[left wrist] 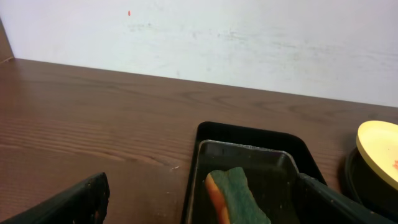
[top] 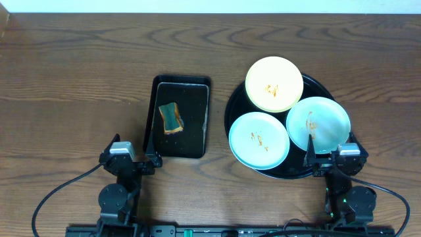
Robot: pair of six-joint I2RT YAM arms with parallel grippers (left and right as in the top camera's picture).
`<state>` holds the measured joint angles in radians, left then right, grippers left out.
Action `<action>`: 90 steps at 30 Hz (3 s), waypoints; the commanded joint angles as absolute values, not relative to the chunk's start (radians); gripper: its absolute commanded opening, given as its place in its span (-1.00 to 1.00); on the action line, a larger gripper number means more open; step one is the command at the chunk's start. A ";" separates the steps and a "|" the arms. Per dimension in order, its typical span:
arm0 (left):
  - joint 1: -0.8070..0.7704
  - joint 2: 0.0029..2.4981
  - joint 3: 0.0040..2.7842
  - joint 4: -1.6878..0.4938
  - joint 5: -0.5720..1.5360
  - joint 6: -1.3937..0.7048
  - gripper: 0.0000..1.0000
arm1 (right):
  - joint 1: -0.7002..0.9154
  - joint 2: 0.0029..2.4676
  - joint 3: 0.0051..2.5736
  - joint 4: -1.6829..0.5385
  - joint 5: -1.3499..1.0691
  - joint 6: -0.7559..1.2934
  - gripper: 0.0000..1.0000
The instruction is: Clean dirty plates on tray and stack at the side
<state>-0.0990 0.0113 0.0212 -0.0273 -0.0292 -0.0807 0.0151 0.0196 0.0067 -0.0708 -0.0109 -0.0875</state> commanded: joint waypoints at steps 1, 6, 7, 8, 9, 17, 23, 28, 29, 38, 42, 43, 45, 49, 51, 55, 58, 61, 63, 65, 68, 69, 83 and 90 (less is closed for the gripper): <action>-0.093 0.012 0.004 -0.070 -0.038 -0.075 0.87 | 0.028 0.019 0.006 -0.075 -0.015 -0.091 0.98; -0.093 0.012 0.004 -0.070 -0.038 -0.075 0.87 | 0.028 0.019 0.006 -0.075 -0.016 -0.091 0.99; -0.093 0.012 0.004 -0.070 -0.038 -0.075 0.87 | 0.028 0.019 0.006 -0.075 -0.015 -0.091 0.98; -0.093 0.012 0.004 -0.070 -0.038 -0.075 0.87 | 0.028 0.019 0.006 -0.075 -0.015 -0.091 0.98; -0.093 0.012 0.004 -0.070 -0.038 -0.075 0.87 | 0.028 0.019 0.006 -0.075 -0.015 -0.091 0.98; -0.093 0.012 0.004 -0.070 -0.038 -0.075 0.87 | 0.028 0.019 0.006 -0.075 -0.015 -0.091 0.98; -0.093 0.012 0.004 -0.070 -0.038 -0.075 0.87 | 0.028 0.019 0.006 -0.075 -0.015 -0.091 0.99; -0.093 0.012 0.004 -0.070 -0.038 -0.075 0.87 | 0.028 0.019 0.006 -0.075 -0.015 -0.091 0.99; -0.093 0.012 0.004 -0.070 -0.038 -0.075 0.87 | 0.028 0.019 0.006 -0.075 -0.015 -0.091 0.98; -0.093 0.012 0.004 -0.070 -0.038 -0.075 0.87 | 0.028 0.019 0.006 -0.075 -0.015 -0.091 0.99; -0.093 0.012 0.004 -0.070 -0.038 -0.075 0.87 | 0.028 0.019 0.006 -0.075 -0.015 -0.091 0.99; -0.093 0.012 0.004 -0.070 -0.038 -0.075 0.87 | 0.028 0.019 0.006 -0.075 -0.015 -0.091 0.98; -0.093 0.012 0.004 -0.070 -0.038 -0.075 0.87 | 0.028 0.019 0.006 -0.075 -0.015 -0.091 0.98; -0.093 0.012 0.004 -0.070 -0.038 -0.075 0.87 | 0.028 0.019 0.006 -0.075 -0.015 -0.091 0.99; -0.093 0.012 0.004 -0.070 -0.038 -0.075 0.87 | 0.028 0.019 0.006 -0.075 -0.015 -0.091 0.99; -0.093 0.012 0.004 -0.070 -0.038 -0.075 0.87 | 0.028 0.020 0.006 -0.075 -0.015 -0.091 0.99; -0.093 0.012 0.004 -0.070 -0.038 -0.090 0.87 | 0.028 0.021 0.006 -0.075 -0.017 -0.083 0.99; -0.093 0.015 0.006 -0.070 -0.038 -0.118 0.88 | 0.028 0.021 0.006 -0.074 -0.016 -0.030 0.99; -0.093 0.030 0.022 -0.091 -0.038 -0.123 0.87 | 0.028 0.021 0.006 -0.075 -0.015 0.019 0.99; -0.093 0.060 0.060 -0.136 -0.038 -0.125 0.87 | 0.028 0.023 0.006 -0.076 -0.015 0.049 0.99; -0.093 0.142 0.128 -0.191 -0.038 -0.125 0.87 | 0.028 0.044 0.025 -0.094 -0.020 0.048 0.98; -0.093 0.185 0.157 -0.206 -0.038 -0.125 0.87 | 0.028 0.060 0.046 -0.115 -0.020 0.048 0.99; -0.093 0.829 0.743 -0.487 -0.037 -0.182 0.87 | 0.028 0.570 0.513 -0.448 -0.183 0.056 0.98; -0.093 1.036 1.015 -0.789 -0.033 -0.187 0.88 | 0.028 0.825 0.757 -0.698 -0.204 0.055 0.99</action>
<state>-0.0990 0.9939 0.9390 -0.7326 -0.0296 -0.1684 0.0151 0.7647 0.6827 -0.6609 -0.1749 0.0452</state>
